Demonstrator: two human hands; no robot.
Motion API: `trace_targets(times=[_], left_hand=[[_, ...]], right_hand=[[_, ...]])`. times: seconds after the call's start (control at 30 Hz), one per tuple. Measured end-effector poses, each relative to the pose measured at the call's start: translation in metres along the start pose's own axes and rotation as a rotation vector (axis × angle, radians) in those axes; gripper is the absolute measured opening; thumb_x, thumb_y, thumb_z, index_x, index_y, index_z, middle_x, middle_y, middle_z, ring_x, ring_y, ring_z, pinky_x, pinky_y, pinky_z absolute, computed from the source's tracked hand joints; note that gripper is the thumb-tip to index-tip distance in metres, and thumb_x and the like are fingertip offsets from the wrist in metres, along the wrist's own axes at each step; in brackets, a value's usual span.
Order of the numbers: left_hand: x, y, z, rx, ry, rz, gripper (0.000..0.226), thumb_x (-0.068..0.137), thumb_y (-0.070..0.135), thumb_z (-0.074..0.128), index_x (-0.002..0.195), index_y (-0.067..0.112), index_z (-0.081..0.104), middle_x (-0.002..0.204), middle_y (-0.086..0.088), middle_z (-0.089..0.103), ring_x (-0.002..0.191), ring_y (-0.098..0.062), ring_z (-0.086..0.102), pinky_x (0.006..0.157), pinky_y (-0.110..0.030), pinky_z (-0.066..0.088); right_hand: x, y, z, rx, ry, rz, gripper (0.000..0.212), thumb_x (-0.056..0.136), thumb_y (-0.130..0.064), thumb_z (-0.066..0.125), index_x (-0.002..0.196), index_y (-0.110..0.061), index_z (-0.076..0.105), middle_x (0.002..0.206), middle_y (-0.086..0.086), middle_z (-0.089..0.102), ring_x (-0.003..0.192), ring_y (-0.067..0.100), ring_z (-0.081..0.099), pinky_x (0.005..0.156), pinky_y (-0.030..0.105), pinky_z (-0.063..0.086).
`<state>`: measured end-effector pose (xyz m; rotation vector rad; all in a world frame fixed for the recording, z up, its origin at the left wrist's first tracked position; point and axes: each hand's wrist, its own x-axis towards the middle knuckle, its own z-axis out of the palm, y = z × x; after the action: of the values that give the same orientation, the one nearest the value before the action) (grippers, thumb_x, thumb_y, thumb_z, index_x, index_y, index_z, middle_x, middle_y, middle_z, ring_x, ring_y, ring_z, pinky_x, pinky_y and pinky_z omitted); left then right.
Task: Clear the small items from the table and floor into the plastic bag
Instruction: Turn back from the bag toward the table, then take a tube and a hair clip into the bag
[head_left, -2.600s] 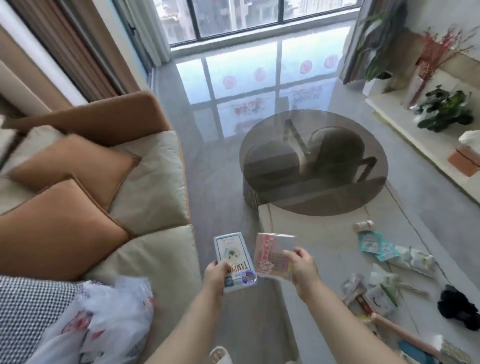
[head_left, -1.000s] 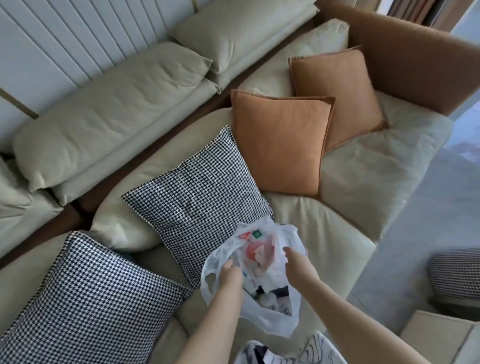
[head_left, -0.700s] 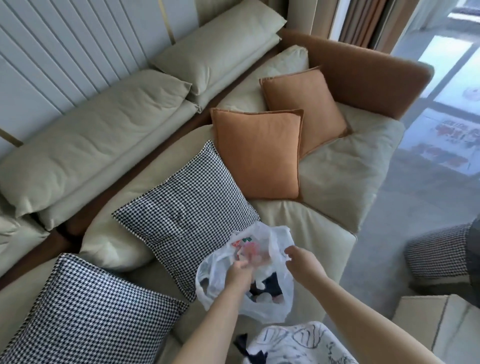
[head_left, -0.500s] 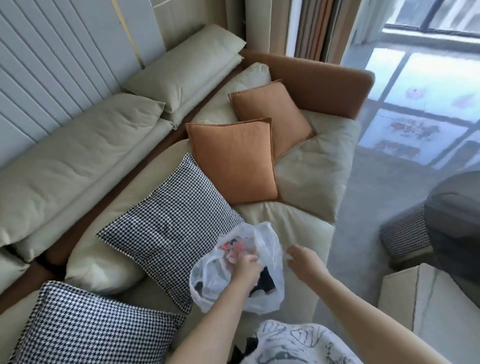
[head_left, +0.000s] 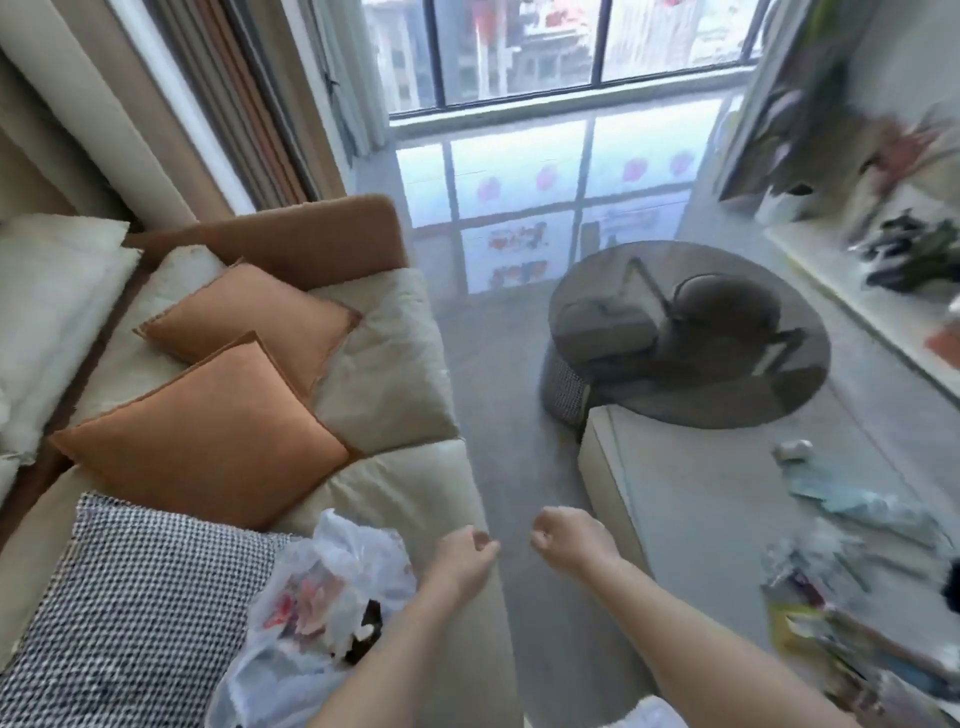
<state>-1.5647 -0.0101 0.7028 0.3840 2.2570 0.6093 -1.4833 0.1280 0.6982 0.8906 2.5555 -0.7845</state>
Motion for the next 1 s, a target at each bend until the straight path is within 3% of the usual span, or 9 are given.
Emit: trace_targets(times=[0.37, 0.6, 0.83, 1.0], left_hand=[[-0.034, 0.116, 0.142, 0.280, -0.114, 0.170, 0.030, 0.090, 0.045, 0.052, 0.107, 0.025, 0.066, 0.115, 0.004, 0.067, 0.109, -0.015, 0.061, 0.089, -0.025, 0.046], [-0.071, 0.172, 0.254, 0.389, -0.246, 0.248, 0.030, 0.091, 0.044, 0.050, 0.111, 0.026, 0.065, 0.119, 0.005, 0.065, 0.113, -0.015, 0.058, 0.087, -0.023, 0.043], [-0.072, 0.185, 0.360, 0.516, -0.403, 0.279, 0.032, 0.091, 0.043, 0.051, 0.113, 0.025, 0.065, 0.117, 0.003, 0.065, 0.111, -0.016, 0.059, 0.091, -0.030, 0.049], [-0.058, 0.169, 0.424, 0.599, -0.476, 0.238, 0.032, 0.091, 0.044, 0.049, 0.115, 0.027, 0.062, 0.118, 0.005, 0.064, 0.105, -0.013, 0.061, 0.081, -0.025, 0.047]], right_hand=[[-0.087, 0.194, -0.017, 0.219, 0.107, 0.292, 0.029, 0.090, -0.034, 0.050, 0.114, -0.023, 0.062, 0.121, 0.004, 0.064, 0.113, 0.024, 0.059, 0.089, 0.032, 0.047], [-0.154, 0.316, -0.008, 0.398, 0.157, 0.474, 0.029, 0.089, -0.032, 0.052, 0.114, -0.021, 0.062, 0.116, 0.003, 0.065, 0.108, 0.023, 0.060, 0.088, 0.034, 0.050], [-0.200, 0.415, 0.032, 0.497, 0.151, 0.672, 0.028, 0.086, -0.031, 0.055, 0.112, -0.023, 0.062, 0.117, 0.003, 0.065, 0.107, 0.025, 0.059, 0.088, 0.034, 0.050], [-0.215, 0.467, 0.077, 0.617, 0.180, 0.823, 0.026, 0.088, -0.029, 0.055, 0.112, -0.020, 0.063, 0.116, 0.004, 0.064, 0.104, 0.026, 0.059, 0.082, 0.031, 0.048]])
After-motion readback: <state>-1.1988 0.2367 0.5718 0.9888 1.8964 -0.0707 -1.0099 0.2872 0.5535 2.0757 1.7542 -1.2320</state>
